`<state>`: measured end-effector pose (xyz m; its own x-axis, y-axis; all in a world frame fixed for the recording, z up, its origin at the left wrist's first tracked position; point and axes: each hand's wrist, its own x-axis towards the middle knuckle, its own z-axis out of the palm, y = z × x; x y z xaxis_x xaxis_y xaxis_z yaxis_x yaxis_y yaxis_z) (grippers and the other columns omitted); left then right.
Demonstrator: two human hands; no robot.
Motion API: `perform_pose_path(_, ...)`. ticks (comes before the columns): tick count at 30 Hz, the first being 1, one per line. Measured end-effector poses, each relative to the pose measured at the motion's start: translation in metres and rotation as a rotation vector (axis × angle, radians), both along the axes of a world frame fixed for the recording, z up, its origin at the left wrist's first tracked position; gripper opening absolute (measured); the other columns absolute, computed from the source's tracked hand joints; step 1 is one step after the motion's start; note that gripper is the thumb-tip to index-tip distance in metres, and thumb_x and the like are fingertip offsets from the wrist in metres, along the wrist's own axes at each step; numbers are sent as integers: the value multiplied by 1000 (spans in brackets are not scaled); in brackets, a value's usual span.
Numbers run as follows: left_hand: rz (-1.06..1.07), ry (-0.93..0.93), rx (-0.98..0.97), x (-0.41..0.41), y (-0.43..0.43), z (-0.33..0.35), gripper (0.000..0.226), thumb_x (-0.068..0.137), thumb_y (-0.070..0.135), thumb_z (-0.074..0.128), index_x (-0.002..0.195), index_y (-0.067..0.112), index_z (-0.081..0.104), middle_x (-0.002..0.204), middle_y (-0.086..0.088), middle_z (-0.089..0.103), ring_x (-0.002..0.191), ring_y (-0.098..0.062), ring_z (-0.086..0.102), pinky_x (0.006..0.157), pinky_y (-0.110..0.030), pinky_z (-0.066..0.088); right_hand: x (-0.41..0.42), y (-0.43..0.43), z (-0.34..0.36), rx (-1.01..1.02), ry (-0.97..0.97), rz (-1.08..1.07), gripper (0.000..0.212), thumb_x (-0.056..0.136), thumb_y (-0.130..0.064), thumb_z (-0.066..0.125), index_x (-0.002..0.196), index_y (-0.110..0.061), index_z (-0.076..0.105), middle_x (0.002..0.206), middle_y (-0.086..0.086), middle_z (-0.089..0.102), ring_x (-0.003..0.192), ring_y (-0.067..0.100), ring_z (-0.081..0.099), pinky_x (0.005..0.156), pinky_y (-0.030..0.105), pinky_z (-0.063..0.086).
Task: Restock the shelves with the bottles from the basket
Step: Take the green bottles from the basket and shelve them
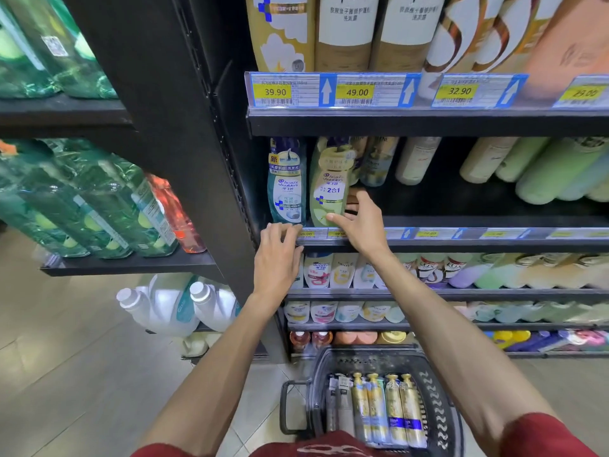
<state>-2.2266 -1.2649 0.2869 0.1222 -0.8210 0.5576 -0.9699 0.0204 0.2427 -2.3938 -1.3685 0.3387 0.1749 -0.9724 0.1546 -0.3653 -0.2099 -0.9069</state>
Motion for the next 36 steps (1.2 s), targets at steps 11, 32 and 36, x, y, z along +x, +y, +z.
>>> perform_pose_path(11, 14, 23, 5, -3, 1, 3, 43, 86, 28, 80, 121, 10, 61, 109, -12, 55, 100, -31, 53, 67, -39, 58, 0, 3, 5, 24, 31, -19, 46, 78, -24, 85, 111, -19, 54, 121, 2, 67, 106, 11, 65, 83, 22, 57)
perform_pose_path(32, 26, 92, 57, -5, 4, 6, 42, 94, 43, 67, 125, 19, 55, 112, -6, 50, 105, -23, 46, 71, -37, 53, -29, 19, 22, -54, 245, 10, 53, 85, -25, 77, 132, -14, 55, 122, 0, 64, 112, 10, 58, 98, 30, 49)
perform_pose_path(36, 45, 134, 98, -10, 6, 15, 39, 93, 41, 67, 124, 18, 56, 110, -6, 49, 105, -26, 47, 70, -40, 53, -57, 27, 30, -80, 271, 28, 44, 90, -20, 70, 131, -13, 56, 125, 3, 63, 116, 12, 58, 102, 33, 48)
